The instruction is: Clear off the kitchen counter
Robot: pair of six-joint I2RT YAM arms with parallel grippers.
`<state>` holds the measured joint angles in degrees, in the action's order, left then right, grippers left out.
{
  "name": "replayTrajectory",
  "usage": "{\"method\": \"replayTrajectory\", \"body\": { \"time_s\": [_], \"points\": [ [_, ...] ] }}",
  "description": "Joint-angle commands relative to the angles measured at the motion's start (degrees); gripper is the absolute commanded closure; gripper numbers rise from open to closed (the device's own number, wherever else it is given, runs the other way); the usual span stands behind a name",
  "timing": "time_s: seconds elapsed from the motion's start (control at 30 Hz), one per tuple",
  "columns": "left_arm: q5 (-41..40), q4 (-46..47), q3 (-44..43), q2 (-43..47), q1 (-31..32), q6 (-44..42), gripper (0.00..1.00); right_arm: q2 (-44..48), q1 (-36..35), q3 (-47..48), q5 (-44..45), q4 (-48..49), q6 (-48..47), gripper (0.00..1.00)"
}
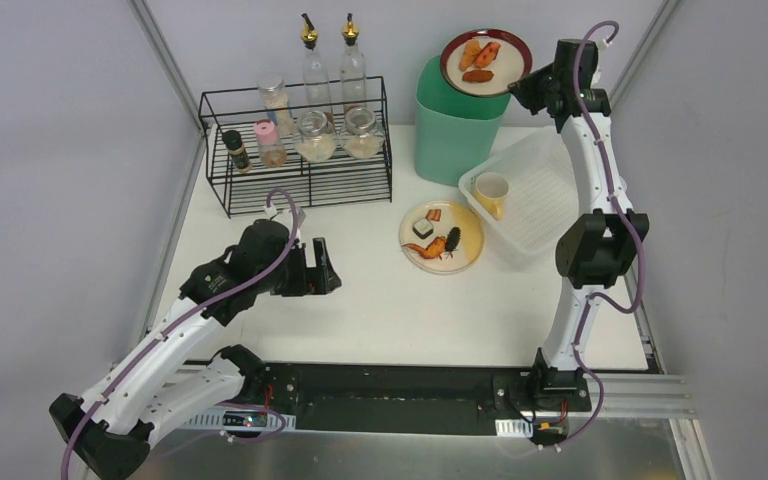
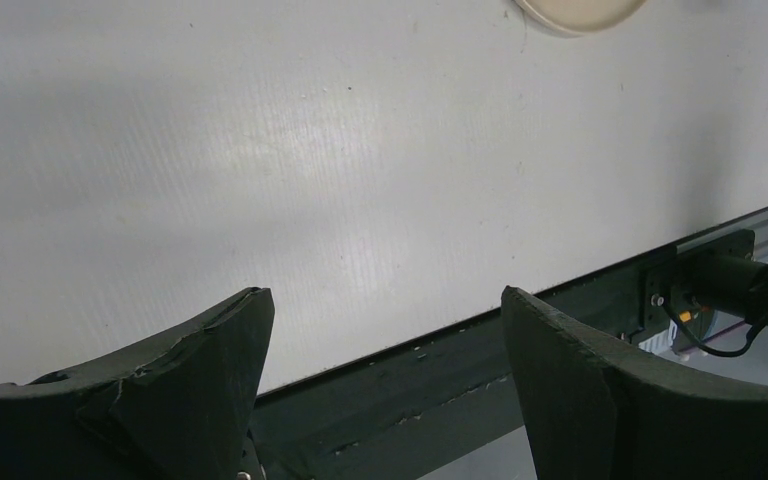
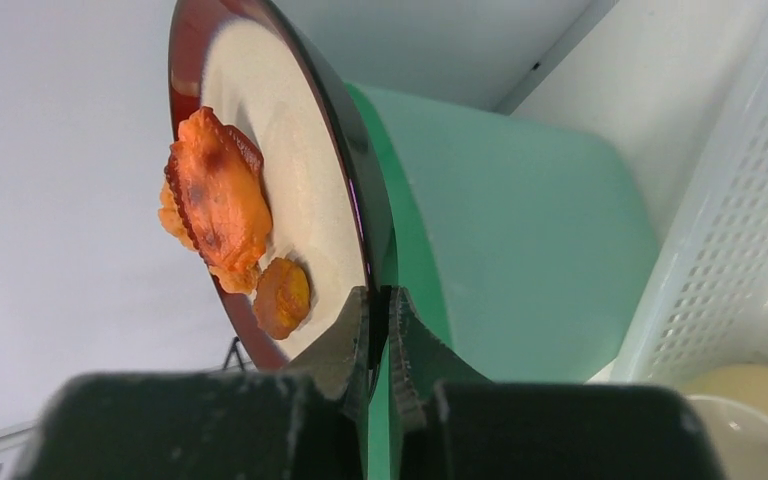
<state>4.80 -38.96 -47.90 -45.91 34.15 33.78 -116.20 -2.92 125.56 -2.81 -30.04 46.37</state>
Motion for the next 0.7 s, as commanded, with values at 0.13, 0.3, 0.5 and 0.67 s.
{"method": "replayTrajectory", "body": {
  "time_s": [0.13,0.3,0.5,0.67],
  "points": [
    [-1.64,-0.16,-2.15,2.16,0.3,-1.44,0.13,0.27,-0.41,5.81,-0.44,15.02,-9.58,1.0],
    [-1.54,-0.46,-1.07,3.77,0.31,-1.04,0.13,0.18,-1.75,3.85,-0.62,19.11,-16.68,1.0],
    [-1.71,-0.84,0.05,5.44,0.32,-0.52,0.13,1.03,-4.75,3.62,2.36,21.6,-26.02,1.0],
    [-1.63,-1.52,0.61,6.6,0.3,-0.47,0.14,3.06,-6.86,0.26,6.14,26.13,-32.66,1.0]
  ]
}}
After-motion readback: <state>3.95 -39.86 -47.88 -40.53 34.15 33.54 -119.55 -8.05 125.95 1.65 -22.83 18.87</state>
